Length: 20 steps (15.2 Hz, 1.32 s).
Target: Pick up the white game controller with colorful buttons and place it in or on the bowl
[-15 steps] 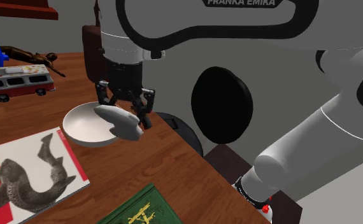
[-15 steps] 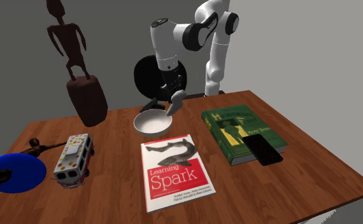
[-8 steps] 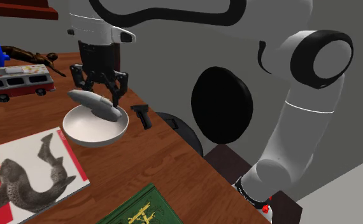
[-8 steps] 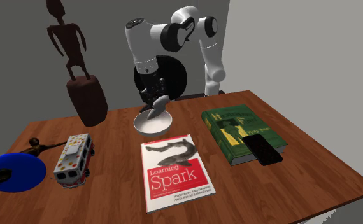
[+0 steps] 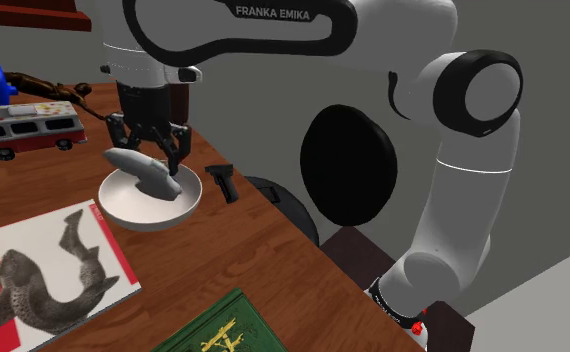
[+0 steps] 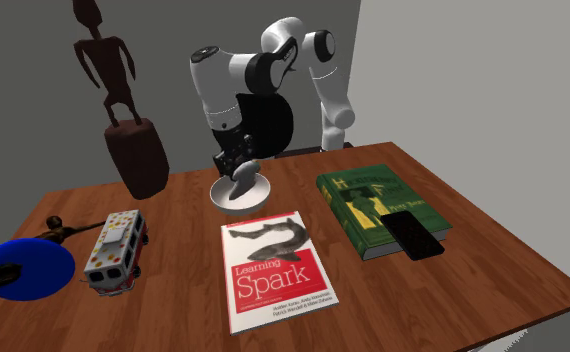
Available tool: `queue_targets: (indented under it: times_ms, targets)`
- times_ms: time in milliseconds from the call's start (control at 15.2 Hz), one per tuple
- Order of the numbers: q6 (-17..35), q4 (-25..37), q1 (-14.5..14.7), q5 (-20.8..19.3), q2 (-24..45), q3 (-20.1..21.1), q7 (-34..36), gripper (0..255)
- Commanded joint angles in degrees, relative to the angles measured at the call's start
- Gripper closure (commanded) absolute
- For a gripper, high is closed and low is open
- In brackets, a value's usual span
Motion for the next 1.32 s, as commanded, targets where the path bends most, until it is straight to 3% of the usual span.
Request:
queue_targets:
  times_ms: [0,396,858,924,1254]
  targets:
    - [1.5,-1.4,-0.2,-0.1,0.1,-0.1,0.0,255]
    - [5.6,-5.1,-0.5,-0.8,0.8,-0.5,0.3,255]
    - [5.6,-5.1,-0.5,-0.8,0.8,-0.5,0.3,255]
    - [5.6,-5.2,-0.6,-0.8,0.8,-0.5,0.2,0]
    - [5.6,-5.1,-0.5,-0.8,0.8,-0.5,0.3,0]
